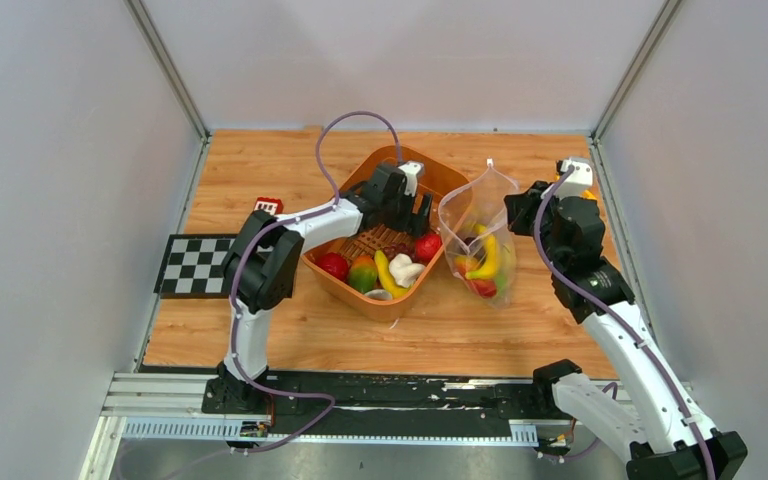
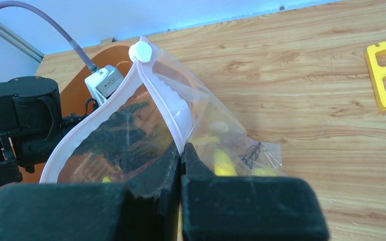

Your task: Place the food in the zip-top bag and seal the zipper

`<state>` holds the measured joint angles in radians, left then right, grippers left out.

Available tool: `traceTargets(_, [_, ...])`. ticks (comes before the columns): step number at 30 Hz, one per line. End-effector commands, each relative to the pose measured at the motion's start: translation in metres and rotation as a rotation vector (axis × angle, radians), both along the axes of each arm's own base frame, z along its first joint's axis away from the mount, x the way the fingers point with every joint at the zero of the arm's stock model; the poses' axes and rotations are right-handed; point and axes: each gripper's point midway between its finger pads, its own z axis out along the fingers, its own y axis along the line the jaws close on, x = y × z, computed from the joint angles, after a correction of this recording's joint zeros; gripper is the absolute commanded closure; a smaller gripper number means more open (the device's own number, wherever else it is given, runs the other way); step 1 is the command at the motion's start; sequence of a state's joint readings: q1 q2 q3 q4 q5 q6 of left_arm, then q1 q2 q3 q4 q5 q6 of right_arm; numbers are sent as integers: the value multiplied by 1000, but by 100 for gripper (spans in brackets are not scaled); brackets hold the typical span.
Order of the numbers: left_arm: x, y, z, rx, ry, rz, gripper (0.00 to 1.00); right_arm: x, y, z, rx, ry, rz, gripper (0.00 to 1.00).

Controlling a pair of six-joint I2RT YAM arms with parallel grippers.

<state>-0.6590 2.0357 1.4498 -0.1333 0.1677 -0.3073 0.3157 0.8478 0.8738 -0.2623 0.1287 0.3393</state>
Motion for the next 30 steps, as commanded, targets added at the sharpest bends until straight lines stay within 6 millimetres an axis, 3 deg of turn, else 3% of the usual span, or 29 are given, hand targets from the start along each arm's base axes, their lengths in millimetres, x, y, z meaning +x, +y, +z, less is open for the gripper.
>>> traceTargets(1, [-2, 2, 40, -41, -85, -17, 5, 5, 4, 17, 33, -57, 11, 100])
traceTargets(3, [3, 5, 42, -30, -108, 5, 3, 6, 5, 16, 38, -58, 15, 100])
traceTargets(6, [7, 4, 26, 9, -79, 9, 5, 5, 8, 16, 50, -61, 28, 100])
traceTargets(10, [8, -11, 10, -11, -80, 20, 10, 5, 10, 13, 63, -53, 35, 100])
traceTargets(13, [8, -12, 3, -3, -77, 42, 17, 4, 11, 13, 68, -48, 40, 100])
traceTargets(17, [12, -7, 10, 6, -113, 64, 40, 1, 12, 15, 70, -55, 53, 100])
traceTargets(19, [13, -6, 12, 10, -116, 69, 46, -1, 12, 17, 74, -61, 56, 100])
traceTargets(22, [10, -3, 32, -10, -137, 73, 56, -5, 12, 19, 80, -71, 60, 100])
traceTargets(30, [-6, 32, 120, -35, -286, 134, 53, -10, 14, 17, 89, -60, 76, 100])
